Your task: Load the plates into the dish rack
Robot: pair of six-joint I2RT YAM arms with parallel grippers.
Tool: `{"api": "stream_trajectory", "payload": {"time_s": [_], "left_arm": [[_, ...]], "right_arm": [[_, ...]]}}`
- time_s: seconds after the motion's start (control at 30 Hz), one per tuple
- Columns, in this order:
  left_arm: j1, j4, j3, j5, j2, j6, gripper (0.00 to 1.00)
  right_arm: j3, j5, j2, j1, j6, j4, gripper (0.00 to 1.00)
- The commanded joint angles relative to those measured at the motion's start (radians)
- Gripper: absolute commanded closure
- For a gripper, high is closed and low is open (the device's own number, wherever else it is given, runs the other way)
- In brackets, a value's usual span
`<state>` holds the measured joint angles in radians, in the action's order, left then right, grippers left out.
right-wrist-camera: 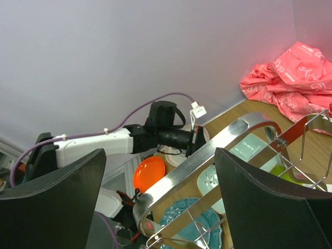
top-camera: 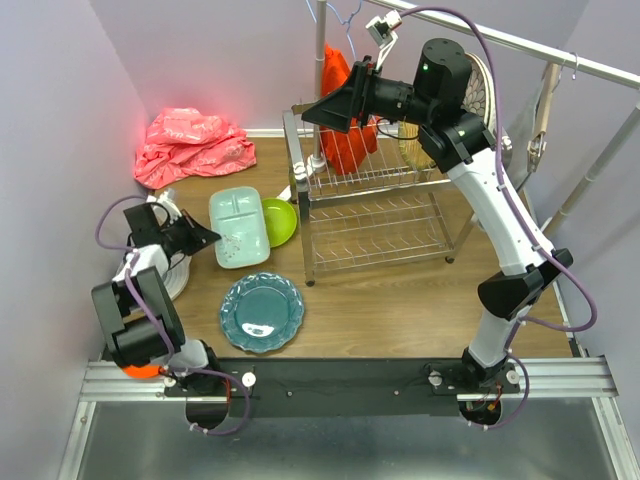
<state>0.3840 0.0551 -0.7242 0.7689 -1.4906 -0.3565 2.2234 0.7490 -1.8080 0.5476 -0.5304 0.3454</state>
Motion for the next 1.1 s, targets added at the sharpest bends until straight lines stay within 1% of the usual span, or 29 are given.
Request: {"api": "stream_trajectory", "payload": {"time_s": [0.0, 0.03, 0.07, 0.1, 0.17, 0.2, 0.23, 0.27, 0.3, 0.33, 0.53, 0.67, 0.8, 0.93, 1.07], "left_arm": [[0.039, -0.085, -0.014, 0.174, 0.148, -0.157, 1.00], [0.045, -0.125, -0.012, 0.178, 0.167, -0.185, 1.00], [0.047, -0.148, -0.014, 0.179, 0.199, -0.255, 1.00], [0.050, -0.173, -0.012, 0.178, 0.216, -0.290, 1.00], [0.049, -0.271, -0.008, 0.173, 0.265, -0.382, 1.00], [0.050, -0.305, -0.007, 0.162, 0.279, -0.472, 1.00], [0.049, -0.373, -0.009, 0.156, 0.294, -0.514, 1.00], [0.050, -0.402, -0.011, 0.150, 0.320, -0.553, 1.00], [0.050, -0.412, -0.029, 0.141, 0.326, -0.621, 1.00], [0.050, -0.434, -0.041, 0.132, 0.334, -0.642, 1.00], [0.046, -0.443, -0.179, 0.069, 0.391, -0.775, 1.00], [0.029, -0.442, -0.270, 0.037, 0.414, -0.838, 1.00], [0.010, -0.422, -0.374, 0.001, 0.424, -0.869, 1.00], [-0.022, -0.387, -0.448, -0.045, 0.423, -0.884, 1.00], [-0.088, -0.357, -0.501, -0.103, 0.420, -0.885, 1.00]], "right_arm": [[0.012, 0.009, 0.007, -0.005, -0.003, -0.006, 0.07], [0.013, 0.012, 0.006, -0.005, -0.003, -0.006, 0.07], [0.016, 0.013, 0.004, -0.005, -0.006, -0.006, 0.07], [0.019, 0.013, 0.001, -0.005, -0.006, -0.006, 0.07], [0.028, 0.018, -0.004, -0.005, -0.011, -0.006, 0.07], [0.038, 0.018, -0.010, -0.005, -0.013, -0.006, 0.07], [0.042, 0.021, -0.011, -0.005, -0.014, -0.006, 0.07], [0.048, 0.023, -0.016, -0.005, -0.017, -0.006, 0.07], [0.051, 0.024, -0.017, -0.005, -0.017, -0.006, 0.07], [0.061, 0.029, -0.022, -0.005, -0.019, -0.006, 0.07], [0.111, 0.050, -0.056, -0.005, -0.043, -0.005, 0.07], [0.212, 0.061, -0.117, -0.005, -0.081, -0.005, 0.08], [0.284, 0.066, -0.169, 0.000, -0.106, -0.005, 0.09], [0.323, 0.059, -0.198, 0.020, -0.109, -0.003, 0.10], [0.325, 0.039, -0.200, 0.051, -0.082, -0.002, 0.10]]}}
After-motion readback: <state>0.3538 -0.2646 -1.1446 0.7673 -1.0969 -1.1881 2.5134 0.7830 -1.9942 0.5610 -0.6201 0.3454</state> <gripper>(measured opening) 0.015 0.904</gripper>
